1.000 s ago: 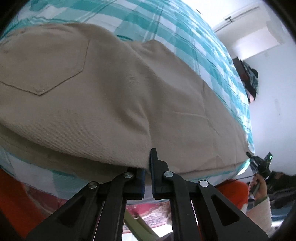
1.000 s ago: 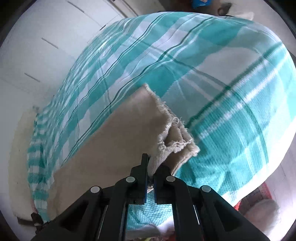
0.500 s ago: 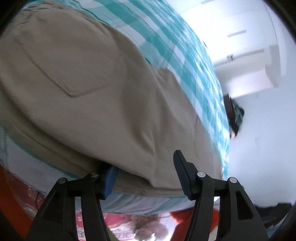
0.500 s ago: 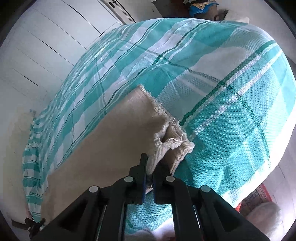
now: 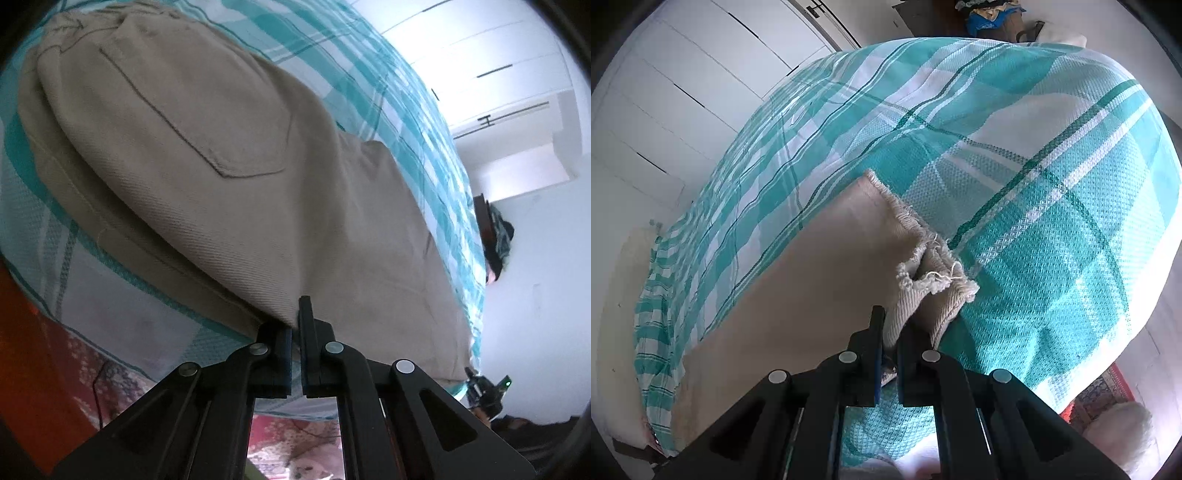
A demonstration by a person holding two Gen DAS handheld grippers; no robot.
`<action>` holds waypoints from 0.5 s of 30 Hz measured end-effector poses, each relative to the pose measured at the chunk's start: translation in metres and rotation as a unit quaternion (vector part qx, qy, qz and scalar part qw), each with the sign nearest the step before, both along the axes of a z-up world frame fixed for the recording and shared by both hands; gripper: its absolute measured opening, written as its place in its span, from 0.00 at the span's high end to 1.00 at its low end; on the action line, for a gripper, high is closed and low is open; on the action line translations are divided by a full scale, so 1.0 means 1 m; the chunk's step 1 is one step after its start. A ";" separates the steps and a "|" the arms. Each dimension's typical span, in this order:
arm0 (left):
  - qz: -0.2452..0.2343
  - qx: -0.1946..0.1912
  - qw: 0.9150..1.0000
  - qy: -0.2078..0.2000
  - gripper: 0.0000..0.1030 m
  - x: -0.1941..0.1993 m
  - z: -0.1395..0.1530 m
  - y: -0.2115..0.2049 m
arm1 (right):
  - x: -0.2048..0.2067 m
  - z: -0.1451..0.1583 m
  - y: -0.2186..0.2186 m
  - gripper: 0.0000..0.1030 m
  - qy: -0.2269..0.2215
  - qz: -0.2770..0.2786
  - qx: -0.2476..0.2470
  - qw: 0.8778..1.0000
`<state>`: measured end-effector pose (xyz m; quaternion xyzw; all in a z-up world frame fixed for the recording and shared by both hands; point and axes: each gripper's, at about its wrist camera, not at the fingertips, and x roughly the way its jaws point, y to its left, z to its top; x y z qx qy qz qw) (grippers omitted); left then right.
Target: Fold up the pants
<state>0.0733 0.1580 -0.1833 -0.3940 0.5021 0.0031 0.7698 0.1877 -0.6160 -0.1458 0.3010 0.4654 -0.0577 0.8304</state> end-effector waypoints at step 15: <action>-0.053 0.199 0.976 -0.071 0.34 -0.012 0.101 -0.008 | -0.092 0.076 0.050 0.25 -0.079 -0.049 -0.126 0.988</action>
